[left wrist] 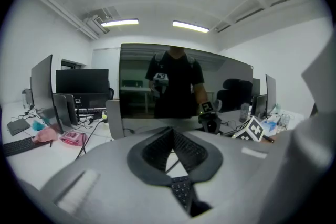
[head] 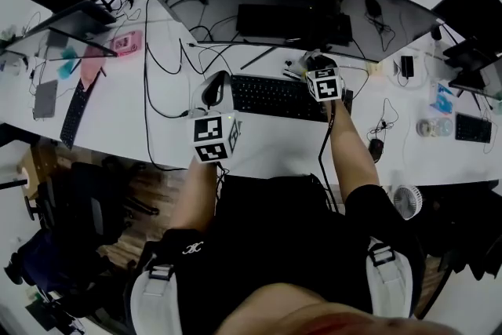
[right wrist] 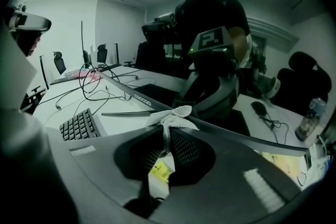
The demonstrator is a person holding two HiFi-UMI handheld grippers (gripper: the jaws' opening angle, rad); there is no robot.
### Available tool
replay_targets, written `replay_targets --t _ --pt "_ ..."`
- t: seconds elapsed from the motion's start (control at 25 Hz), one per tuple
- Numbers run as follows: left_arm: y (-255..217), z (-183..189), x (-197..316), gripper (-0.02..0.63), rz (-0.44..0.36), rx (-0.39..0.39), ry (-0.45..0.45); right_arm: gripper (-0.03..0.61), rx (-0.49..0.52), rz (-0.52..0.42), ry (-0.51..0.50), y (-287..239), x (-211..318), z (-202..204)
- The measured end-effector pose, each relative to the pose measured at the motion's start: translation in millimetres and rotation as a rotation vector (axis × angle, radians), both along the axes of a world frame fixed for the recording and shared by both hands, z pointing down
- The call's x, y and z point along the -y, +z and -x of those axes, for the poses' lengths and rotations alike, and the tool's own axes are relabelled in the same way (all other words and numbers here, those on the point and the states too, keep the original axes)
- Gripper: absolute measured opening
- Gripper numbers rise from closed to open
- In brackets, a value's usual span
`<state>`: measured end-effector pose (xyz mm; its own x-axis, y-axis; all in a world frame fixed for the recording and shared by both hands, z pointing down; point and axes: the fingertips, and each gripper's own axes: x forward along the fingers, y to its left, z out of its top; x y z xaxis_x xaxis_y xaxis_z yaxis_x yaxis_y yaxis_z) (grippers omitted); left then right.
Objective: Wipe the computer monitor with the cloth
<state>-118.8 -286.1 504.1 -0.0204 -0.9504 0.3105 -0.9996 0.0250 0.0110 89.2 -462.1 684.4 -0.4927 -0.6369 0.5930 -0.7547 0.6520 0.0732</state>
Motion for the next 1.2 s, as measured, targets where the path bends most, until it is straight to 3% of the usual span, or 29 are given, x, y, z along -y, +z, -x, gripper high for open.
replay_targets --t 0.64,1.2 --pt "-8 122 -49 0.051 -0.01 -0.018 -0.122 0.028 -0.033 -0.012 -0.147 -3 -27 153" --pt "-3 208 -69 0.051 -0.018 -0.018 -0.126 0.028 -0.025 -0.04 -0.195 -3 -48 261"
